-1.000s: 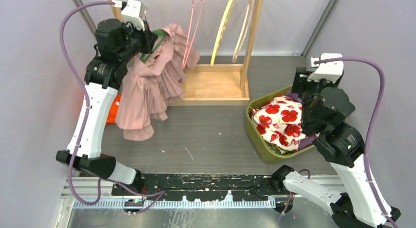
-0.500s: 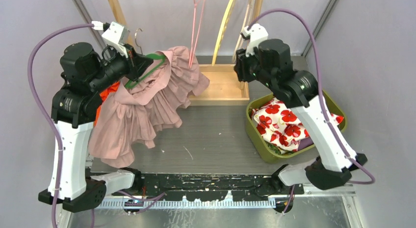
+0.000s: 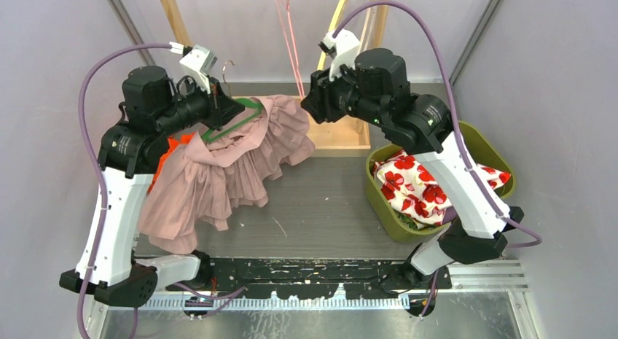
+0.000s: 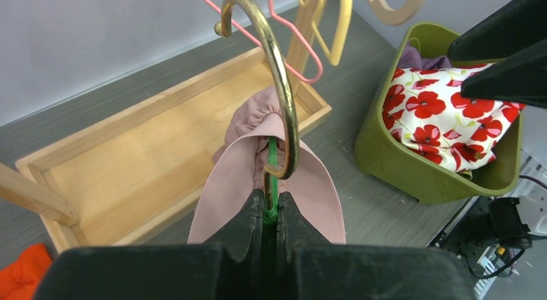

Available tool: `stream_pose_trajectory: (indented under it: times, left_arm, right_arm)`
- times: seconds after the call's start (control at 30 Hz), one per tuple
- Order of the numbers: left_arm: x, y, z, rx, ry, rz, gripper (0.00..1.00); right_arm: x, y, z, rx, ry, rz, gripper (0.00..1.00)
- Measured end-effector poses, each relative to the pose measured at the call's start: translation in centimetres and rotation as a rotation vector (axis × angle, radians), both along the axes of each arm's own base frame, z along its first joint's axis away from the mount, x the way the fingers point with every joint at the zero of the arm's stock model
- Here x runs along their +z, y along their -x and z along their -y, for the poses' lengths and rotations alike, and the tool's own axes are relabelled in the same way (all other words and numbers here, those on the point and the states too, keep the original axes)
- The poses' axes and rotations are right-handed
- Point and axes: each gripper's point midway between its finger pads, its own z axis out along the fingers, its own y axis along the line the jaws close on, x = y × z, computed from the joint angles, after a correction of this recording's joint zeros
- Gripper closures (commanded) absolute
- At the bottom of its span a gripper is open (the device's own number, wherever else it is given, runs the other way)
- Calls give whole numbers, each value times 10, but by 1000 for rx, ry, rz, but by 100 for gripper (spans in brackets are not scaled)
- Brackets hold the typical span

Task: Remove the skirt from the hanger

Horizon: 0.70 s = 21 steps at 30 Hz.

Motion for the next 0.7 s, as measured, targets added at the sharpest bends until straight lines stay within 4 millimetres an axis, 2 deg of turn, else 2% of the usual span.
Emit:
stream_pose_trajectory:
  times: [0.13, 0.27, 0.4, 0.57, 0.63, 0.7]
  left_arm:
    - [11, 0, 9, -32, 5, 18, 100]
    - [28, -4, 20, -60, 12, 52, 100]
    - [35, -3, 29, -88, 12, 70, 100]
    - [35, -7, 35, -104, 6, 67, 100]
    - [33, -9, 36, -106, 2, 62, 100]
    - [32, -9, 37, -107, -1, 58, 100]
  right_arm:
    - [10, 8, -22, 50, -16, 16, 55]
    - [9, 3, -48, 82, -11, 12, 54]
    - [-11, -11, -70, 79, 37, -11, 50]
    - [-39, -27, -78, 38, 116, -37, 47]
    - [-42, -30, -75, 20, 133, -34, 51]
    - [-41, -34, -71, -3, 147, -21, 64]
